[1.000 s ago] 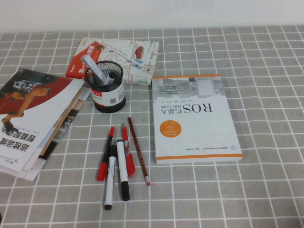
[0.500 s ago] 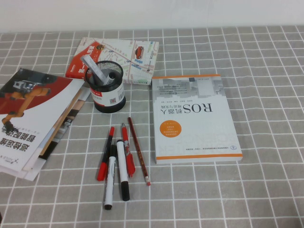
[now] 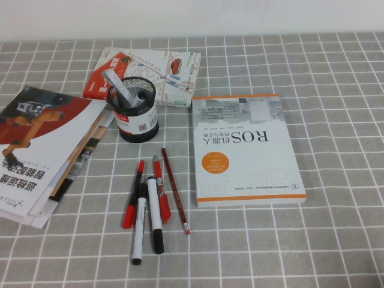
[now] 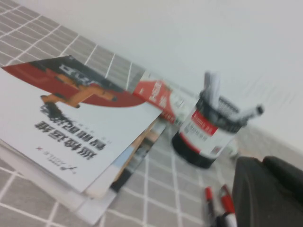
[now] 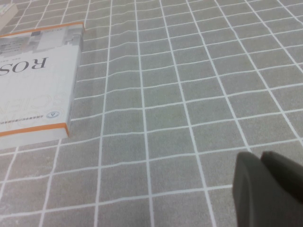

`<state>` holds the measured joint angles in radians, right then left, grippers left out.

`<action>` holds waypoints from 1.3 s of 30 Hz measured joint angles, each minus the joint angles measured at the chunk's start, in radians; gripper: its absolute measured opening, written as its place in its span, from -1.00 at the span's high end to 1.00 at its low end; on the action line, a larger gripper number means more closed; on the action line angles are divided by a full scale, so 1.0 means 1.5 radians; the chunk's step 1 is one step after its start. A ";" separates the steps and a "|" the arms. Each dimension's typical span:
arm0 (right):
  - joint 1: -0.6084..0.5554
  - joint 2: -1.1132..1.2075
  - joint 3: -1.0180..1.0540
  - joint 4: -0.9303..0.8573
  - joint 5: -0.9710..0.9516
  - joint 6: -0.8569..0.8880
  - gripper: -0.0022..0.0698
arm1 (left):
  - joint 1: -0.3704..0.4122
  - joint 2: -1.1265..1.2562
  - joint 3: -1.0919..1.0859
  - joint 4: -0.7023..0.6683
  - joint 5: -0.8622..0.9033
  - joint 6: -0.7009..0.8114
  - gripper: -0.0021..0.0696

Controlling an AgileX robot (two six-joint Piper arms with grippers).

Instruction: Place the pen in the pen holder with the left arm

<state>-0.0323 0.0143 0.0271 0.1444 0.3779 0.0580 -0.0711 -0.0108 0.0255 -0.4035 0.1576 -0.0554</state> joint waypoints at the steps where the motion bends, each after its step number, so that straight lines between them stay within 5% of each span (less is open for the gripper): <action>1: 0.000 0.000 0.000 0.000 0.000 0.000 0.98 | 0.000 0.000 0.000 -0.007 -0.007 -0.012 0.95; 16: 0.000 0.000 0.000 0.000 0.000 0.000 0.98 | 0.000 0.000 0.000 -0.036 -0.006 -0.109 0.95; 24: 0.000 0.000 0.000 0.000 0.000 0.000 0.98 | 0.000 0.025 -0.094 -0.038 0.135 -0.108 0.95; 39: 0.000 0.000 0.000 0.000 0.000 0.000 0.98 | 0.000 0.468 -0.387 -0.030 0.489 0.066 0.95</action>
<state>-0.0323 0.0143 0.0271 0.1444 0.3779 0.0580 -0.0711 0.6910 -0.5556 -0.4486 0.8912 0.0431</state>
